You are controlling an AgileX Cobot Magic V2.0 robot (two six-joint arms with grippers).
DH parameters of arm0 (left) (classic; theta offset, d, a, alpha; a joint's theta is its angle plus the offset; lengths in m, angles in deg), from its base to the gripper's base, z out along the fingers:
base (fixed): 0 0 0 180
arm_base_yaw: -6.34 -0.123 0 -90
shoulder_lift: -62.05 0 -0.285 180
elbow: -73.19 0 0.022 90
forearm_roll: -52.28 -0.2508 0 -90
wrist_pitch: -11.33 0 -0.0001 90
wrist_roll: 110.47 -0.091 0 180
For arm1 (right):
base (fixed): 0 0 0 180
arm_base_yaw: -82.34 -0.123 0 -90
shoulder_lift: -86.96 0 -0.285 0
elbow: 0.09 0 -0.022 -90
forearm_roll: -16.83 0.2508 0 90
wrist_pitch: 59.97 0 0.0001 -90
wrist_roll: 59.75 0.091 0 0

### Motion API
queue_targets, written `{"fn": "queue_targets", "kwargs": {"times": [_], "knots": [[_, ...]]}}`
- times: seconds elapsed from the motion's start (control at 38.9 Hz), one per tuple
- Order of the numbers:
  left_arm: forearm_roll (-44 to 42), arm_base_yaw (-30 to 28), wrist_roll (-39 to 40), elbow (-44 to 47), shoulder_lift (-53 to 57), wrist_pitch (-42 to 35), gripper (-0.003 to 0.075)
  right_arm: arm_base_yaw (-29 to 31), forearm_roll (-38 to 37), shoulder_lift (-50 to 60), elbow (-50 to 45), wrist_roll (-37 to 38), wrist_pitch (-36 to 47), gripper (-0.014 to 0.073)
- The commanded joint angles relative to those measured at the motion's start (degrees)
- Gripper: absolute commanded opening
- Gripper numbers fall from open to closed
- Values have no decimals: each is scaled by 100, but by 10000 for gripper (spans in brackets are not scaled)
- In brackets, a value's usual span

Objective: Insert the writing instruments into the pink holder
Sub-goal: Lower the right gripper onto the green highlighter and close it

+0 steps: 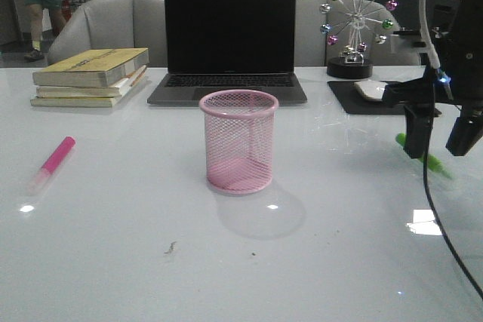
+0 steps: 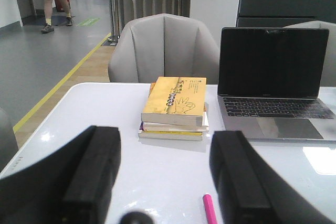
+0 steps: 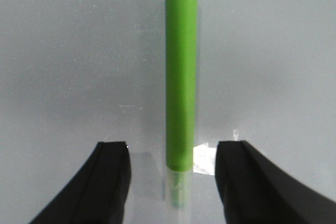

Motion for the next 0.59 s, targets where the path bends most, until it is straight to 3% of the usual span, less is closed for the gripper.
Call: {"fn": "queue_targets", "kwargs": {"times": [0.0, 0.46, 0.57], "knots": [[45, -3, 51, -178, -29, -479, 447, 4, 0, 269, 197, -18, 252, 477], [45, -3, 51, -178, -29, -479, 447, 4, 0, -191, 197, -18, 266, 476], [45, -3, 51, -178, -29, -479, 447, 4, 0, -240, 197, -18, 300, 418]]}}
